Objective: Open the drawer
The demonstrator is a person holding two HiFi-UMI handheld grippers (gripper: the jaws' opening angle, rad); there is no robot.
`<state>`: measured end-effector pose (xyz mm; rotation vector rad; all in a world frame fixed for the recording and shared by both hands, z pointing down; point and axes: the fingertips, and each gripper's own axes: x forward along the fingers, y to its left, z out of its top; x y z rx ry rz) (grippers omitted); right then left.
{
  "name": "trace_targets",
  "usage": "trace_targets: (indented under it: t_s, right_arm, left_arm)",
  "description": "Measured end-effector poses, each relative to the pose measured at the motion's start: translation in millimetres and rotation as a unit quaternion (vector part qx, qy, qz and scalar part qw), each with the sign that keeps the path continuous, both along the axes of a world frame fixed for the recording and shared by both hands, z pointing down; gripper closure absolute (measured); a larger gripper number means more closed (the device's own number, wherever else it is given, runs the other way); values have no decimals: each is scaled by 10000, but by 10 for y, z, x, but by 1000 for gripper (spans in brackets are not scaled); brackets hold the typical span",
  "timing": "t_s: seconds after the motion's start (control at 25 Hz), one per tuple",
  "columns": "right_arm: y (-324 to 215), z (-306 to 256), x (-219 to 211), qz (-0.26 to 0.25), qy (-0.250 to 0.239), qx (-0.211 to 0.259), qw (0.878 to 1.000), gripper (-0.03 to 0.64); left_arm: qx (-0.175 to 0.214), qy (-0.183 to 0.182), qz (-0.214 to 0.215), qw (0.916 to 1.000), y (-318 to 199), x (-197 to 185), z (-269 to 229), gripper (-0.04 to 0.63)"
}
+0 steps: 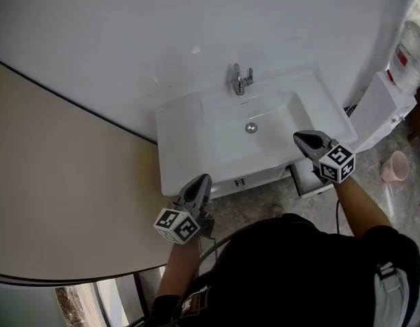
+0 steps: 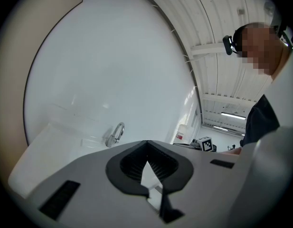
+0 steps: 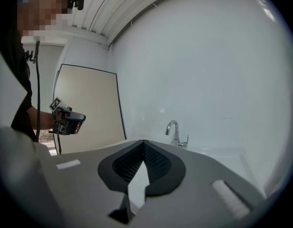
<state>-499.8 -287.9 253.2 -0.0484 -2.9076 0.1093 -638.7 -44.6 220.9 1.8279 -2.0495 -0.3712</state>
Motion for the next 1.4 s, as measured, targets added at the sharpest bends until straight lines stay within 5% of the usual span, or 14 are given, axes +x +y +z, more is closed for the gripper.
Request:
trace_targets:
  t_s: [0.44, 0.76, 1.2, 1.4]
  right_arm:
    - [-607, 40, -722, -163, -284, -137, 9994, 623]
    - [-1299, -15, -1375, -592, -379, -159, 9974, 623]
    - [-1297, -167, -1928, -269, -385, -64, 9989, 623]
    - [-1108, -286, -2042, 279, -511, -592, 9965, 623]
  left_arm:
    - [-351, -416, -679, 9962, -103, -662, -144, 594]
    - [-459, -437, -1151, 9913, -686, -1265, -217, 594]
    - [-170, -408, -870, 9952, -791, -2073, -284, 594]
    - [-105, -536, -564, 9969, -677, -2413, -340, 594]
